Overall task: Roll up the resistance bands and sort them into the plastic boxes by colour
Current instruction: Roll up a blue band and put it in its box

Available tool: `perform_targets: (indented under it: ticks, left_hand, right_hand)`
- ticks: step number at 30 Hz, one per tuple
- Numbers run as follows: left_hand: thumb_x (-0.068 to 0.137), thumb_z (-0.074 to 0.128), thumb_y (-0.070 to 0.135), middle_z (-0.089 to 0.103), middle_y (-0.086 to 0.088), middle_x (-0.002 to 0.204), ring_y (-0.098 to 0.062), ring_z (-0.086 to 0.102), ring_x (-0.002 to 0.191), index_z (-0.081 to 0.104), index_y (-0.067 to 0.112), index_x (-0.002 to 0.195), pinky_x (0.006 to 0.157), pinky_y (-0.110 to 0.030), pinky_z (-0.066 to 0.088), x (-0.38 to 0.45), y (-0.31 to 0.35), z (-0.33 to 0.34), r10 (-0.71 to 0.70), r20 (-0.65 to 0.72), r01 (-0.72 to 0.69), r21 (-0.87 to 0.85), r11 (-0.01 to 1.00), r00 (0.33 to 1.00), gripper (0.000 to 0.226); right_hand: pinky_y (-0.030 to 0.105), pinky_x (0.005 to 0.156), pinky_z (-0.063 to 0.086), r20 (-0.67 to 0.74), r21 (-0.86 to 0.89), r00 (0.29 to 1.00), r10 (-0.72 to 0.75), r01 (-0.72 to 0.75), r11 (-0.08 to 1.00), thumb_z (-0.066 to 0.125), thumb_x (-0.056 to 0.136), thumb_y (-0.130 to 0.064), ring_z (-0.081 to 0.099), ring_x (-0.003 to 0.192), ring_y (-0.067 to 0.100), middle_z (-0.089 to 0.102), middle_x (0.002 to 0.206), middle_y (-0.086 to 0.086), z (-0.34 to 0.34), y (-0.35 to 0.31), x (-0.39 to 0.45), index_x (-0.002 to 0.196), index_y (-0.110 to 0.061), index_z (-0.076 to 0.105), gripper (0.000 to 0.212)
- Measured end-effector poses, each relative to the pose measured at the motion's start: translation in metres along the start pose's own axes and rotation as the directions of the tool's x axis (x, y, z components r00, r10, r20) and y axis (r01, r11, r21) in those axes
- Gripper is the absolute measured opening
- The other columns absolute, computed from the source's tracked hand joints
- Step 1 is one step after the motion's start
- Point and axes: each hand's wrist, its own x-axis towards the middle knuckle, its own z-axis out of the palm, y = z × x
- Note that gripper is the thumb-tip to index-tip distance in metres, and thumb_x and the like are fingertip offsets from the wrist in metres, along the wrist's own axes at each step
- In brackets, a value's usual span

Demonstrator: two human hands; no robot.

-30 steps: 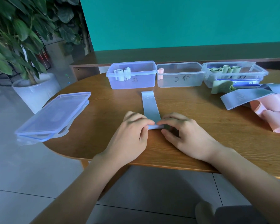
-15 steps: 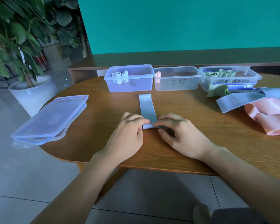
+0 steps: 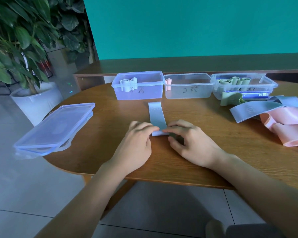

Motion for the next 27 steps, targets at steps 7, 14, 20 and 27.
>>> perform_targets:
  ticks: [7, 14, 20, 27]
  left_hand:
    - [0.089, 0.047, -0.009, 0.061, 0.011, 0.119, -0.014, 0.044, 0.112, 0.068, 0.019, 0.125, 0.096, -0.02, 0.04, 0.0, -0.002, 0.0, 0.04, -0.05, -0.04, 0.011, 0.999, 0.998, 0.05]
    - [0.095, 0.044, -0.001, 0.061, 0.011, 0.126, -0.014, 0.04, 0.117, 0.063, 0.023, 0.132, 0.101, -0.03, 0.041, 0.008, -0.007, 0.004, -0.002, -0.012, 0.003, 0.023, 1.0, 1.0, 0.048]
    - [0.101, 0.049, 0.019, 0.06, 0.014, 0.125, -0.016, 0.041, 0.119, 0.065, 0.025, 0.126, 0.1, -0.041, 0.041, 0.007, -0.005, 0.005, 0.0, -0.055, 0.004, 0.069, 0.998, 0.999, 0.03]
    - [0.102, 0.051, 0.033, 0.057, 0.014, 0.132, -0.017, 0.039, 0.123, 0.059, 0.027, 0.134, 0.106, -0.041, 0.038, 0.017, -0.009, 0.007, -0.042, -0.004, 0.042, 0.041, 0.998, 0.999, 0.033]
  right_hand:
    - [0.027, 0.08, 0.051, 0.004, -0.01, 1.0, 0.017, -0.017, 1.0, 0.059, 0.097, -0.024, 0.053, 0.088, 0.003, 0.055, 0.126, -0.017, 0.001, 0.004, 0.009, 0.13, -0.025, 0.065, 0.034]
    - [0.018, 0.077, 0.044, -0.011, -0.007, 1.0, 0.001, -0.001, 1.0, 0.06, 0.096, -0.021, 0.054, 0.086, 0.002, 0.058, 0.125, -0.013, 0.003, 0.005, 0.013, 0.126, -0.021, 0.068, 0.031]
    - [0.029, 0.078, 0.052, -0.011, -0.006, 1.0, 0.012, -0.012, 1.0, 0.06, 0.095, -0.022, 0.056, 0.082, 0.005, 0.058, 0.124, -0.014, 0.004, 0.01, 0.019, 0.127, -0.023, 0.066, 0.033]
    - [0.02, 0.077, 0.048, -0.023, 0.002, 1.0, 0.015, -0.015, 1.0, 0.061, 0.096, -0.023, 0.058, 0.083, 0.007, 0.058, 0.126, -0.012, 0.004, 0.012, 0.023, 0.128, -0.022, 0.066, 0.032]
